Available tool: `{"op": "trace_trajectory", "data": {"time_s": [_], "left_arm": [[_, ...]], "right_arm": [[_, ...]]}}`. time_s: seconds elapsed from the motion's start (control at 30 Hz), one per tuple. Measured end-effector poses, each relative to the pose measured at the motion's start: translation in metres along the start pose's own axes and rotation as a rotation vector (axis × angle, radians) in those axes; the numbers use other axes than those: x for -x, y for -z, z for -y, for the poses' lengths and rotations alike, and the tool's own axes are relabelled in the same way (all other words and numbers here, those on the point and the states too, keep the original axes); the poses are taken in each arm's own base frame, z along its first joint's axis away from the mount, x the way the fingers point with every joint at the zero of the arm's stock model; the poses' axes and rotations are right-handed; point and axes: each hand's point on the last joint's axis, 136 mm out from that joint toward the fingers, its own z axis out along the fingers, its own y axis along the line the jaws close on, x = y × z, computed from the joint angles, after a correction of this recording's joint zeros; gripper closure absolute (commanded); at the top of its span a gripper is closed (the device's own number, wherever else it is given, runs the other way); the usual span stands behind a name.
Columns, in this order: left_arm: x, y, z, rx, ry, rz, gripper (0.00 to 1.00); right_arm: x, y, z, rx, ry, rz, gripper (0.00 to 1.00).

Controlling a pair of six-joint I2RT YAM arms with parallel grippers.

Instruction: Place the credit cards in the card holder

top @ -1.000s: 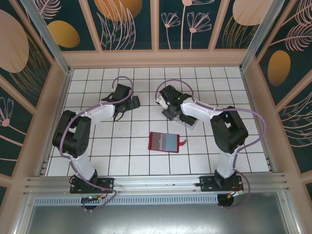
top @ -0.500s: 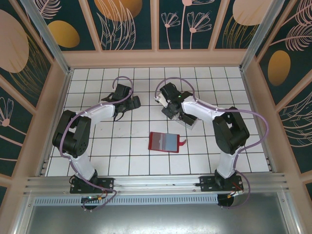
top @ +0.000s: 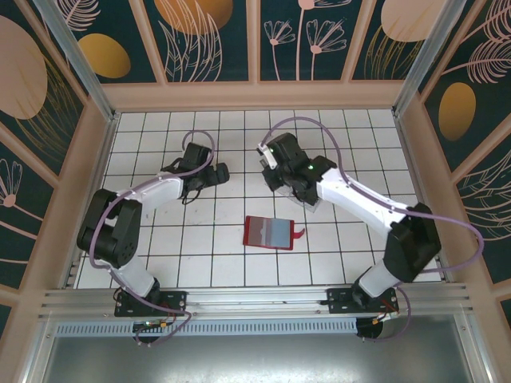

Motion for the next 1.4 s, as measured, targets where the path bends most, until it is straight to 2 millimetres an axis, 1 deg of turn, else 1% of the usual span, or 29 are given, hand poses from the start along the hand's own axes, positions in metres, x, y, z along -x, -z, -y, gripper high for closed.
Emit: {"op": "trace_trajectory", "data": {"time_s": [0.1, 0.2, 0.27, 0.33, 0.43, 0.5, 0.57, 0.67, 0.73, 0.9, 1.0, 1.17, 1.3, 1.4], "left_arm": [[-0.019, 0.012, -0.001, -0.010, -0.023, -0.010, 0.01], [-0.045, 0.024, 0.009, -0.028, -0.079, -0.027, 0.02], [-0.061, 0.034, 0.020, -0.046, -0.124, -0.026, 0.02], [-0.074, 0.042, 0.026, -0.060, -0.159, -0.026, 0.02], [-0.090, 0.051, 0.033, -0.071, -0.201, -0.022, 0.01], [-0.099, 0.055, 0.037, -0.072, -0.228, -0.019, 0.01], [-0.107, 0.057, 0.042, -0.067, -0.259, -0.016, 0.02], [-0.119, 0.058, 0.052, -0.067, -0.311, -0.015, 0.01], [-0.131, 0.054, 0.055, -0.052, -0.350, -0.026, 0.01], [-0.159, 0.041, 0.055, -0.001, -0.437, -0.064, 0.02], [-0.167, 0.037, 0.054, 0.015, -0.465, -0.071, 0.02], [-0.166, 0.037, 0.056, 0.023, -0.473, -0.055, 0.01], [-0.162, 0.035, 0.058, 0.030, -0.471, -0.037, 0.02], [-0.163, 0.032, 0.056, 0.042, -0.476, -0.037, 0.01]], "right_arm": [[-0.017, 0.015, -0.014, 0.083, -0.173, 0.056, 1.00], [-0.046, 0.024, -0.023, 0.158, -0.333, 0.075, 1.00], [-0.065, 0.024, -0.028, 0.207, -0.442, 0.090, 1.00], [-0.089, 0.020, -0.033, 0.237, -0.527, 0.080, 1.00], [-0.119, 0.014, -0.039, 0.266, -0.624, 0.055, 1.00], [-0.134, 0.010, -0.042, 0.280, -0.674, 0.049, 1.00], [-0.143, 0.009, -0.044, 0.292, -0.712, 0.048, 1.00], [-0.146, 0.010, -0.045, 0.314, -0.762, 0.068, 1.00], [-0.146, 0.011, -0.046, 0.331, -0.790, 0.089, 1.00], [-0.147, 0.010, -0.046, 0.347, -0.831, 0.104, 1.00], [-0.143, 0.011, -0.046, 0.358, -0.835, 0.121, 1.00], [-0.142, 0.008, -0.047, 0.360, -0.835, 0.124, 1.00], [-0.145, 0.003, -0.048, 0.353, -0.835, 0.109, 1.00], [-0.150, 0.001, -0.047, 0.351, -0.835, 0.105, 1.00]]}}
